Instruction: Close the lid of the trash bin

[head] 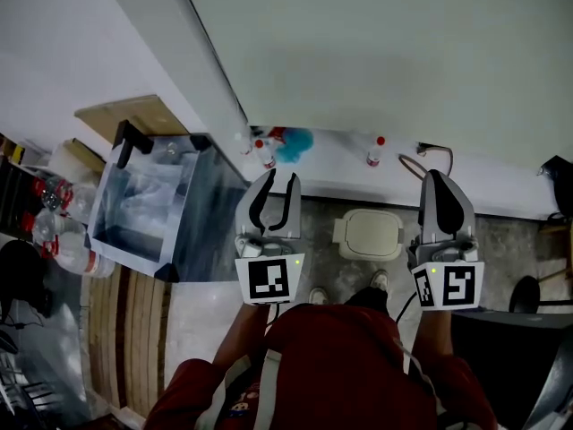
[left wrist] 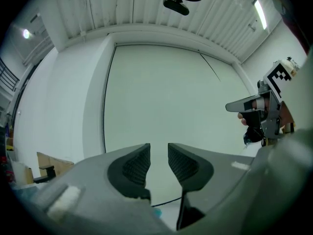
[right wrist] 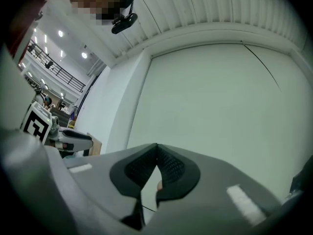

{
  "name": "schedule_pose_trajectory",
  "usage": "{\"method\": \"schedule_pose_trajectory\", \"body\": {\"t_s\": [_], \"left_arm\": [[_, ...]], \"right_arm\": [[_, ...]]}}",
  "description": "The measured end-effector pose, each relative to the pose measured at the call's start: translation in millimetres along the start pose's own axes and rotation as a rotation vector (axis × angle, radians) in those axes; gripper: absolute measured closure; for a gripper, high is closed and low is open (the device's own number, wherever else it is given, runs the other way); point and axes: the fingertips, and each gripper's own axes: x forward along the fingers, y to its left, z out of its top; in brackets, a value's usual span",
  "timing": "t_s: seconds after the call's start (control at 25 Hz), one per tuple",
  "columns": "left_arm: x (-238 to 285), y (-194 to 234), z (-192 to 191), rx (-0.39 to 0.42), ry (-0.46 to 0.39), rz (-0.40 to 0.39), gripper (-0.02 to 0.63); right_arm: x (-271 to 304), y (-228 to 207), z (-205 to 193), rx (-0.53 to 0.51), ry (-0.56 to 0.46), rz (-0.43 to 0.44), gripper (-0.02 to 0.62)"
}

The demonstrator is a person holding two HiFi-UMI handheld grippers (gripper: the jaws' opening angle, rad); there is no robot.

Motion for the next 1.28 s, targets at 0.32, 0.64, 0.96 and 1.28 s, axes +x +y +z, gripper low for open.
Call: {"method": "schedule_pose_trajectory", "body": {"t_s": [0.32, 0.64, 0.96, 1.28], "left_arm": [[0, -7, -5, 0.005, 0.013, -0.017, 0.527], [-3, -10, -4, -0.022, 0.018, -0.012, 0.6], [-3, -10, 2, -0.028, 0.011, -0.022, 0.6], [-3, -8, 12, -0.023, -0.016, -0.02, 0.6]], "right_arm": [[-5, 2, -6, -0.001, 0.014, -0.003, 0.595], [-13, 2, -10, -0.004, 0.03, -0.006, 0.595], [-14, 2, -8, -0.032, 0.032, -0.005, 0.595], [-16, 3, -9, -0.041, 0.038, -0.008, 0.596]]}}
